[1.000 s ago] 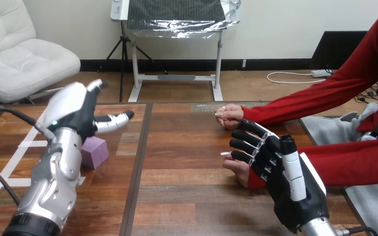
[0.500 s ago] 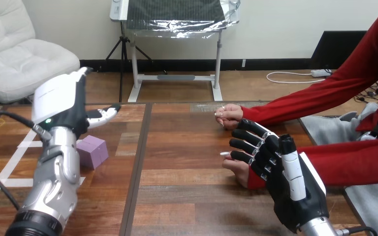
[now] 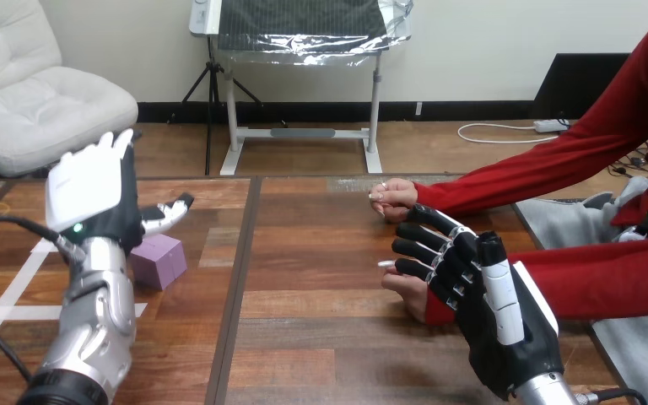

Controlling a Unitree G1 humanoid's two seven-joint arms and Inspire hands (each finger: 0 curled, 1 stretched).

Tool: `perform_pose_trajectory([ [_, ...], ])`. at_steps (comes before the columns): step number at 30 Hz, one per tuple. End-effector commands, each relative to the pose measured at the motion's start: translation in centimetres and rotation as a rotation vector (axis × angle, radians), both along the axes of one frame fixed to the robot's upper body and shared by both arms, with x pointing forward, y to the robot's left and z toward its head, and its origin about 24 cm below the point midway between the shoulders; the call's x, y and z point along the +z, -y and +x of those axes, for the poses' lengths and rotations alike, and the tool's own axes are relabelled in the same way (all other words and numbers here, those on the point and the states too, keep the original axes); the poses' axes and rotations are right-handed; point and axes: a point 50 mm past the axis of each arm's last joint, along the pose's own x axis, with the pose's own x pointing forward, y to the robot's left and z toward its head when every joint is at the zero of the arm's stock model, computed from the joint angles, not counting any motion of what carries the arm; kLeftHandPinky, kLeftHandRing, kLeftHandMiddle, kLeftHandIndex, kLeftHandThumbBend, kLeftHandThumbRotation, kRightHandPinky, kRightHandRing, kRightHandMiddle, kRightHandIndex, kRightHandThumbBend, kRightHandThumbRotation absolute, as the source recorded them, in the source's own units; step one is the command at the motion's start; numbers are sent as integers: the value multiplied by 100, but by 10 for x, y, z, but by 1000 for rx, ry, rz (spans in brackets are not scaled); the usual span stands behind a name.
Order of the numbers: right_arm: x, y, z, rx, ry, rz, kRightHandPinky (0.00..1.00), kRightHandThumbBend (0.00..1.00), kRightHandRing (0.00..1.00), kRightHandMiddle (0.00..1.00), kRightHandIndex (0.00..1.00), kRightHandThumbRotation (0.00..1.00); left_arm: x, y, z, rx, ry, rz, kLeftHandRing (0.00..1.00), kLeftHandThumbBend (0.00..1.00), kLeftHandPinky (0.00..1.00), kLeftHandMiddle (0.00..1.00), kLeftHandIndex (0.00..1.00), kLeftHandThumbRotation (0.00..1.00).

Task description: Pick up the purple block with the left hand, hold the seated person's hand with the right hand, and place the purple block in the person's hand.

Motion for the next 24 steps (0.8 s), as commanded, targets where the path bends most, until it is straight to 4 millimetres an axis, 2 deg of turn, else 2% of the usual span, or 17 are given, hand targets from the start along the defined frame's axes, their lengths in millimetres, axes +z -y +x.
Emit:
perform_pose_trajectory([
  [1, 19, -1, 17, 15, 102, -14, 79, 87, 79, 78, 81, 86, 27, 13, 23, -39, 67, 33, 94, 68, 97, 94, 91, 47],
  [10, 19, 0, 17, 18, 102, -14, 80, 86, 80, 79, 81, 86, 22, 10, 29, -26, -14, 43, 91, 70, 95, 92, 90, 49],
  [24, 19, -1, 17, 21, 94, -4, 78, 88, 80, 80, 81, 84, 19, 10, 36, -27, -141, 63, 93, 71, 97, 93, 92, 51],
])
